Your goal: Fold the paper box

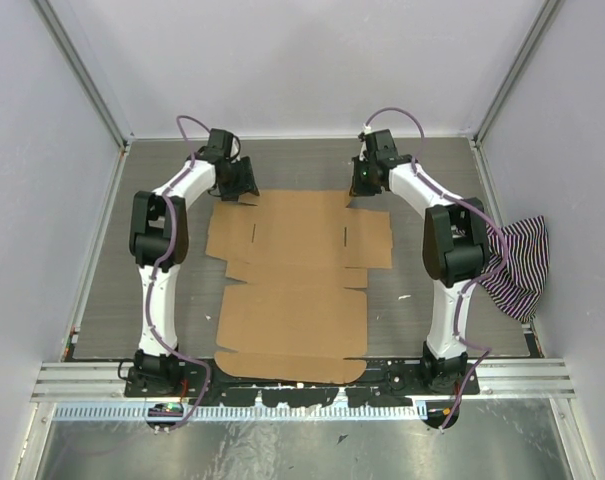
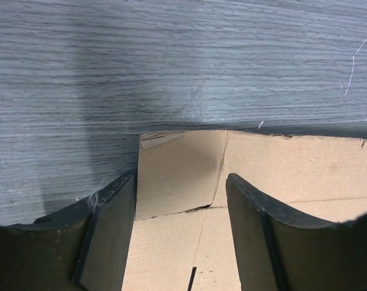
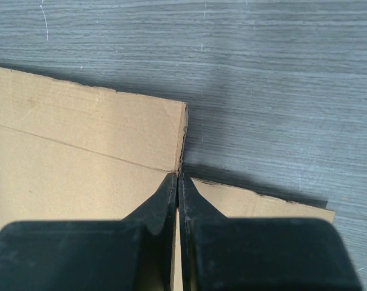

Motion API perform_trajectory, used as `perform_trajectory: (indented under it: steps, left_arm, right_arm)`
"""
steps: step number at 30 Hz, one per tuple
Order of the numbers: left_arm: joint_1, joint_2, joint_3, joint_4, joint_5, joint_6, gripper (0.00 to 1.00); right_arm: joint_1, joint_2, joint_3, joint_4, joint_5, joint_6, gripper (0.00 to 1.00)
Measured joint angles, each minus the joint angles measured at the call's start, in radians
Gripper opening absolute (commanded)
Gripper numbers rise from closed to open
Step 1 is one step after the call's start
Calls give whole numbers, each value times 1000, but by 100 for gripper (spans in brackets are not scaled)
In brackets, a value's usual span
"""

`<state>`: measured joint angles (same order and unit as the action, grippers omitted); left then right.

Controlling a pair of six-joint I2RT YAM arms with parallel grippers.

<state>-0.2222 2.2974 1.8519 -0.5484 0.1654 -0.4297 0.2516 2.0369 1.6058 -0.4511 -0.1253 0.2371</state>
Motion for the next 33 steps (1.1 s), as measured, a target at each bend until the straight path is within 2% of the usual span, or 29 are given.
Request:
perform_trajectory:
  steps: [5, 16, 33]
  left_arm:
    - [6, -21, -43, 32, 13, -16, 58]
    - [-12, -72, -61, 8, 19, -35, 57]
    - [-107, -93, 0, -48, 8, -35, 56]
  right_arm:
    - [0, 27, 42, -22, 0, -4, 6]
    - [0, 82, 119, -62, -5, -18, 8]
    - [49, 120, 163, -82, -14, -22, 30]
